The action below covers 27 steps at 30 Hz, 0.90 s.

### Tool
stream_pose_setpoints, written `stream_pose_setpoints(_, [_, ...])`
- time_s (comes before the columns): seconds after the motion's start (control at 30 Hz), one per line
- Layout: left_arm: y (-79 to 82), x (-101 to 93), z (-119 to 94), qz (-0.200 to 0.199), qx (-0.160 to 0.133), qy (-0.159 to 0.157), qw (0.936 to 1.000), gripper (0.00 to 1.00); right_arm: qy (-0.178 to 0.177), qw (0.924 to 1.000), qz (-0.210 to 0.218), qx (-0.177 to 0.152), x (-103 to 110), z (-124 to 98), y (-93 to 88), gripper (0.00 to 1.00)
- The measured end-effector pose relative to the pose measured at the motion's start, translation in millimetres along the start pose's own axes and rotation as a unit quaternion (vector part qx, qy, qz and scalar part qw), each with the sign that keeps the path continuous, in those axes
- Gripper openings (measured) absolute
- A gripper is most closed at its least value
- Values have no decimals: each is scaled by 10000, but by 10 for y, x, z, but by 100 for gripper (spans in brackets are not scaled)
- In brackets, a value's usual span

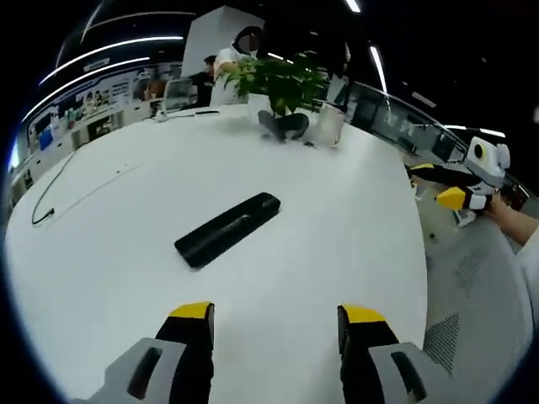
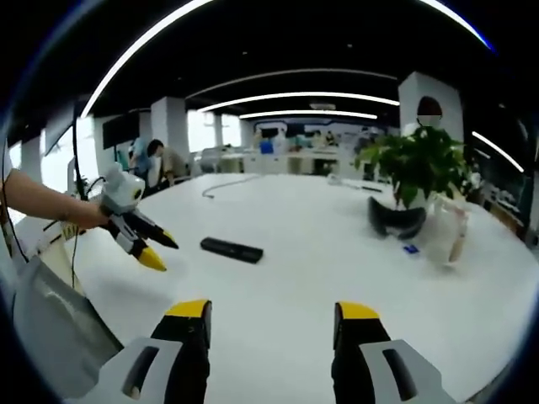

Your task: Press the specified remote control buttons in sequence, fully releasing each button before pressing the next.

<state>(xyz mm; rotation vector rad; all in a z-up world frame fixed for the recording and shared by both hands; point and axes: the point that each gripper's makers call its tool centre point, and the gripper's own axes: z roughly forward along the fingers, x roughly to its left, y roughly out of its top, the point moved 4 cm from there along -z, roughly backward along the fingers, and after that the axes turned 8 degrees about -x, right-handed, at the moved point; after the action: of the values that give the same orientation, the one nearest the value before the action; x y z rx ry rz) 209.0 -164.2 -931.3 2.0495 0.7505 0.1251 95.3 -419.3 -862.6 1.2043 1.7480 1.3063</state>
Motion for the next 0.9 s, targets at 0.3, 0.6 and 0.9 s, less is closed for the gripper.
stream_pose_setpoints(0.3, [36, 156, 130, 68, 213, -57, 9997, 61, 52, 10000, -25, 59, 3, 13, -16, 55])
stream_pose_setpoints(0.6, [111, 340, 253, 200, 361, -82, 9991, 64, 50, 9999, -55, 122, -5, 23, -35, 55])
stream_pose_setpoints(0.9, [301, 484, 436, 560, 497, -119, 9971, 65, 5, 9999, -41, 145, -32, 29, -46, 54])
